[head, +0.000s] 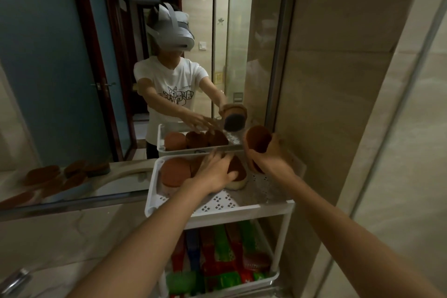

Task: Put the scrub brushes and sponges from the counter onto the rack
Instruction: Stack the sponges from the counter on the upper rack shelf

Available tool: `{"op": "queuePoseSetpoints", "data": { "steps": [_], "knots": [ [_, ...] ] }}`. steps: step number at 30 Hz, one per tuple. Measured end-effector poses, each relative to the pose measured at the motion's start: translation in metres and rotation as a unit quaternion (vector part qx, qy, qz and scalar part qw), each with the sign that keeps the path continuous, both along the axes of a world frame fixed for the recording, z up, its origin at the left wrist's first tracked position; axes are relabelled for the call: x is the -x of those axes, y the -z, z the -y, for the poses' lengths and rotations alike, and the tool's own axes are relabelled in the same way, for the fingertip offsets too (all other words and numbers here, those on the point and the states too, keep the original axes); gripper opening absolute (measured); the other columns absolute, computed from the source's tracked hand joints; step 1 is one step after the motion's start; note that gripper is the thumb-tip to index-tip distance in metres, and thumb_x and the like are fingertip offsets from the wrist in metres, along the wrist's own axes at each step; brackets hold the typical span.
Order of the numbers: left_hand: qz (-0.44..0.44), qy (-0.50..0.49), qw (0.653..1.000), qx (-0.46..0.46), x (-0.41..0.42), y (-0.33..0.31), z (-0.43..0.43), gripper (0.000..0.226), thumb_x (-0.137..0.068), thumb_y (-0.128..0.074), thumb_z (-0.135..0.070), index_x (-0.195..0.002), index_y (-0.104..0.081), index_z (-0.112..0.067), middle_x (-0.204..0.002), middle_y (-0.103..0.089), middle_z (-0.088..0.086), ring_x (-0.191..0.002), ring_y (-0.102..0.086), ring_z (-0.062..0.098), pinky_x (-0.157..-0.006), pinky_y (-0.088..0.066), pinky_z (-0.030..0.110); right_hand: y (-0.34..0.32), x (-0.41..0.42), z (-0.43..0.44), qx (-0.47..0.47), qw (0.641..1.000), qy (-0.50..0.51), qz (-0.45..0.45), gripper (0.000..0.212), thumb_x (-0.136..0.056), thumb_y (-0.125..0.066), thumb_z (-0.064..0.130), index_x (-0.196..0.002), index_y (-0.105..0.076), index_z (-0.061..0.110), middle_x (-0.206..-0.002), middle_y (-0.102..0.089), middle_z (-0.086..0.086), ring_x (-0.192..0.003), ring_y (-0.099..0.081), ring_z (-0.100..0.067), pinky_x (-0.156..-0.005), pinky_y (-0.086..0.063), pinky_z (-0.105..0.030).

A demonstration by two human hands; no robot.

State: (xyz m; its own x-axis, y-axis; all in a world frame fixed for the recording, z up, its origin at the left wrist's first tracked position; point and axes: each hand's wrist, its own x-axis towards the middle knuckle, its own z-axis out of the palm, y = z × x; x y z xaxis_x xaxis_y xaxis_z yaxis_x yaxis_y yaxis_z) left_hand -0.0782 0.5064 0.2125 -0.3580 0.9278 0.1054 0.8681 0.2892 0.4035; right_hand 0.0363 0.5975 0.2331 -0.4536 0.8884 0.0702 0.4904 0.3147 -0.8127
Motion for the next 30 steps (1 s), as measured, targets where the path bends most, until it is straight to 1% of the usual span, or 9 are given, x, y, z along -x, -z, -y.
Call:
{"op": "queuePoseSetpoints", "data": {
  "steps": [3,6,8,10,12,16,21,26,30],
  "knots": [
    [-0.039,0.005,0.999,0.019,0.006,0.007,-0.001,0.063,-0.093,-0.046,-0.041,-0.149,-0.02,-0.029,-0.158,-0.019,0.004,-0.146,-0.014,0.027,-0.119,-0.019,0.046,0.004,0.007,-0.003,-0.049,0.998,0.02,0.043,0.086,-0.079,-0.068,0.034,-0.145,-0.017,0.013,-0.145,-0.037,-0.012,-0.131,-0.042,-0.033,-0.105,-0.037,-0.045],
    [-0.037,0.0,0.999,0.03,0.007,0.008,-0.002,0.051,-0.093,-0.044,-0.042,-0.142,-0.038,-0.026,-0.15,-0.035,0.008,-0.137,-0.033,0.029,-0.111,-0.032,0.041,0.007,0.014,-0.002,-0.067,0.994,0.023,0.079,0.079,-0.082,-0.066,0.033,-0.143,-0.02,0.013,-0.142,-0.041,-0.015,-0.127,-0.046,-0.035,-0.101,-0.041,-0.043],
    [-0.035,-0.014,0.999,0.034,0.007,0.01,-0.002,0.049,-0.093,-0.043,-0.044,-0.138,-0.044,-0.024,-0.146,-0.042,0.009,-0.132,-0.04,0.029,-0.106,-0.036,0.04,0.012,0.017,-0.002,-0.077,0.99,0.007,0.117,0.077,-0.084,-0.061,0.039,-0.144,-0.02,0.016,-0.14,-0.044,-0.016,-0.123,-0.05,-0.036,-0.101,-0.044,-0.044],
    [-0.033,-0.029,0.999,0.027,0.006,0.013,-0.001,0.051,-0.093,-0.043,-0.045,-0.138,-0.045,-0.023,-0.145,-0.043,0.008,-0.133,-0.039,0.028,-0.108,-0.034,0.039,0.016,0.018,-0.002,-0.087,0.985,-0.006,0.151,0.073,-0.086,-0.054,0.047,-0.145,-0.02,0.021,-0.14,-0.045,-0.015,-0.121,-0.051,-0.036,-0.1,-0.045,-0.047],
    [-0.025,-0.038,0.999,0.013,0.005,0.015,0.0,0.052,-0.092,-0.045,-0.045,-0.138,-0.045,-0.021,-0.145,-0.043,0.008,-0.133,-0.039,0.027,-0.109,-0.033,0.038,0.018,0.018,-0.002,-0.105,0.979,-0.007,0.174,0.066,-0.088,-0.046,0.053,-0.144,-0.025,0.023,-0.139,-0.046,-0.014,-0.12,-0.052,-0.035,-0.099,-0.046,-0.045],
    [-0.013,-0.048,0.999,0.0,0.004,0.016,0.001,0.053,-0.091,-0.047,-0.045,-0.137,-0.046,-0.019,-0.144,-0.045,0.009,-0.132,-0.04,0.026,-0.109,-0.033,0.037,0.022,0.017,-0.005,-0.148,0.96,-0.011,0.237,0.055,-0.096,-0.035,0.048,-0.144,-0.03,0.022,-0.142,-0.04,-0.015,-0.123,-0.048,-0.033,-0.097,-0.042,-0.038],
    [-0.004,-0.056,0.998,-0.001,0.005,0.018,0.0,0.055,-0.09,-0.048,-0.046,-0.137,-0.046,-0.018,-0.142,-0.046,0.01,-0.131,-0.041,0.027,-0.108,-0.036,0.038,0.017,0.021,-0.002,-0.172,0.941,-0.029,0.289,0.05,-0.098,-0.034,0.042,-0.143,-0.031,0.022,-0.143,-0.037,-0.017,-0.126,-0.045,-0.032,-0.098,-0.041,-0.038],
    [-0.003,-0.065,0.998,-0.012,0.003,0.019,0.001,0.055,-0.089,-0.051,-0.045,-0.136,-0.049,-0.017,-0.141,-0.048,0.01,-0.13,-0.043,0.026,-0.109,-0.035,0.037,0.024,0.023,-0.004,-0.2,0.927,-0.038,0.316,0.038,-0.097,-0.038,0.035,-0.126,-0.053,0.015,-0.134,-0.053,-0.009,-0.122,-0.051,-0.026,-0.096,-0.043,-0.035],
    [-0.006,-0.06,0.998,-0.012,0.003,0.018,0.001,0.055,-0.09,-0.05,-0.044,-0.136,-0.049,-0.015,-0.142,-0.048,0.011,-0.131,-0.042,0.026,-0.11,-0.034,0.036,0.033,0.027,-0.01,-0.212,0.924,-0.047,0.315,0.039,-0.098,-0.035,0.035,-0.129,-0.052,0.018,-0.138,-0.05,-0.008,-0.126,-0.047,-0.025,-0.101,-0.04,-0.036]
  ]
}}
